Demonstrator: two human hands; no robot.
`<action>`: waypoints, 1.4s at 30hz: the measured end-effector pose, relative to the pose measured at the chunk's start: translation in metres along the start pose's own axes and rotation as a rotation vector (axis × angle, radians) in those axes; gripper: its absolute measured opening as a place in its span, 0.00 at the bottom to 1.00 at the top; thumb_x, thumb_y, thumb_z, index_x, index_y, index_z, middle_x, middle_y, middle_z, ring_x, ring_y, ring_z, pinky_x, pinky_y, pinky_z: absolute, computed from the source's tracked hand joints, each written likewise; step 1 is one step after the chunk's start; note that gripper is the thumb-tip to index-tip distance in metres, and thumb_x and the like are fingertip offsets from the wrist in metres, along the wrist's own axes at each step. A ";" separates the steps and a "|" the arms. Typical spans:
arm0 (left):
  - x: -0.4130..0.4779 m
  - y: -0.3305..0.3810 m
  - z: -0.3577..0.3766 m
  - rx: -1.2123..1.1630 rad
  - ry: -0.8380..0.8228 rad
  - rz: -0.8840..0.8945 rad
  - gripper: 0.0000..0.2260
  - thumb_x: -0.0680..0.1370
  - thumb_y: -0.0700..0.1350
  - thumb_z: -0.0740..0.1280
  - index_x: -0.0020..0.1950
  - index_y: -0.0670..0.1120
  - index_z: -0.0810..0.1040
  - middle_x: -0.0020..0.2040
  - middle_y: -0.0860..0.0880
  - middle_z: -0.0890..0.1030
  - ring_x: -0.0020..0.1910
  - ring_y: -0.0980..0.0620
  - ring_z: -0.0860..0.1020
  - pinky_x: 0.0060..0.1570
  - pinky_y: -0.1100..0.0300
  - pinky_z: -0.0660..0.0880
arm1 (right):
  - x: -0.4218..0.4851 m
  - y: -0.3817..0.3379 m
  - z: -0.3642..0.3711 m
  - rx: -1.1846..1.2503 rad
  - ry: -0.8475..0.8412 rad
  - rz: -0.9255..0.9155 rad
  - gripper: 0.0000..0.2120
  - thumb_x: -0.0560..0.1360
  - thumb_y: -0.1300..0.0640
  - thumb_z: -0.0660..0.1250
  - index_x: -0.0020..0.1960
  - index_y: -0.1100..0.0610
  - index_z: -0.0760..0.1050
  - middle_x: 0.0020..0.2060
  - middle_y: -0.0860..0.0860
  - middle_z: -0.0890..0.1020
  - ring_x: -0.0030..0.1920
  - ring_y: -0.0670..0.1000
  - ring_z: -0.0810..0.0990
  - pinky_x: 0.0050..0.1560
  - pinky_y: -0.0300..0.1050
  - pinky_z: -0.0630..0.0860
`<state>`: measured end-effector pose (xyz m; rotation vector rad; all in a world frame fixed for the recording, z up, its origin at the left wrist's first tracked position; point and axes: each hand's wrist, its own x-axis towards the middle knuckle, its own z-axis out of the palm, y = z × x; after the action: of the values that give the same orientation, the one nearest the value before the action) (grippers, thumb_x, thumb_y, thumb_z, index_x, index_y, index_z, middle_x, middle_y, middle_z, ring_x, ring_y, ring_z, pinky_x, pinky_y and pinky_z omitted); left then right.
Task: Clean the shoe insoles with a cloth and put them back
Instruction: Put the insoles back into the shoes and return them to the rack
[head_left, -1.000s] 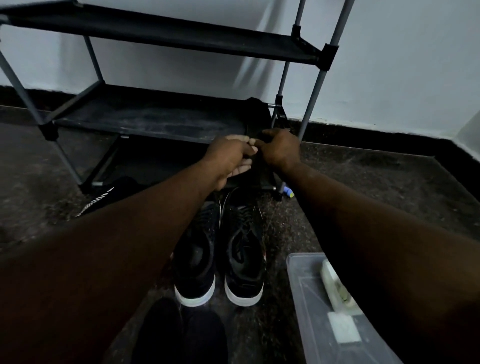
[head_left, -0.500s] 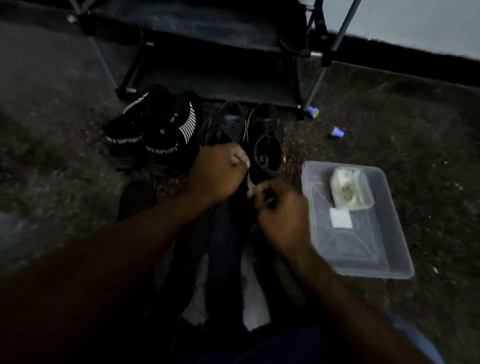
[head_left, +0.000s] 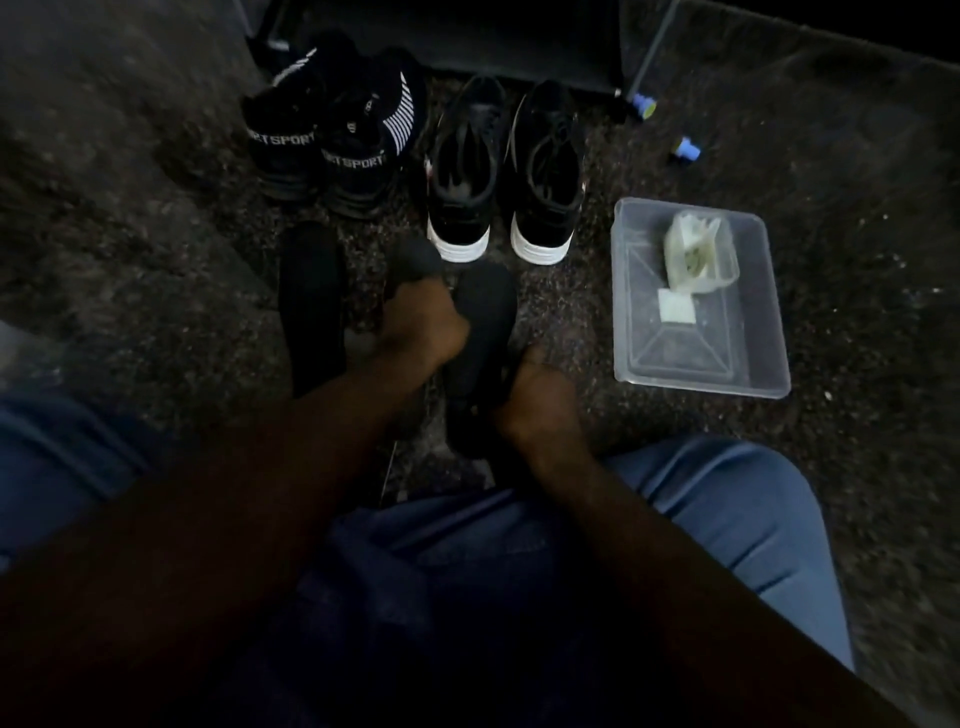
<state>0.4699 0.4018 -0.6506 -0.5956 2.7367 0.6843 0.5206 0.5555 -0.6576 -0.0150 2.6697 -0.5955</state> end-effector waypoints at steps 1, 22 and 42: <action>-0.001 0.002 0.000 -0.027 0.016 -0.009 0.16 0.75 0.49 0.73 0.60 0.43 0.81 0.61 0.39 0.83 0.62 0.37 0.80 0.61 0.48 0.78 | 0.000 -0.001 0.001 0.005 0.003 0.005 0.27 0.74 0.49 0.75 0.64 0.61 0.68 0.54 0.62 0.84 0.55 0.64 0.84 0.54 0.52 0.77; 0.010 0.036 -0.089 -1.260 -0.278 0.112 0.04 0.81 0.41 0.69 0.55 0.47 0.81 0.45 0.51 0.86 0.39 0.55 0.84 0.41 0.59 0.80 | 0.012 0.008 -0.061 0.989 0.139 -0.062 0.09 0.76 0.63 0.74 0.42 0.53 0.79 0.32 0.46 0.76 0.36 0.46 0.74 0.43 0.44 0.74; 0.126 0.103 -0.126 -1.153 0.081 0.140 0.07 0.80 0.43 0.70 0.42 0.49 0.81 0.34 0.49 0.76 0.28 0.55 0.71 0.26 0.66 0.68 | 0.066 -0.009 -0.077 1.196 0.159 -0.039 0.05 0.76 0.65 0.73 0.51 0.59 0.82 0.42 0.61 0.85 0.43 0.54 0.84 0.49 0.52 0.81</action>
<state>0.2940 0.3814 -0.5453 -0.6130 2.2038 2.3125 0.4298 0.5723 -0.6160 0.3194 2.0238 -2.1278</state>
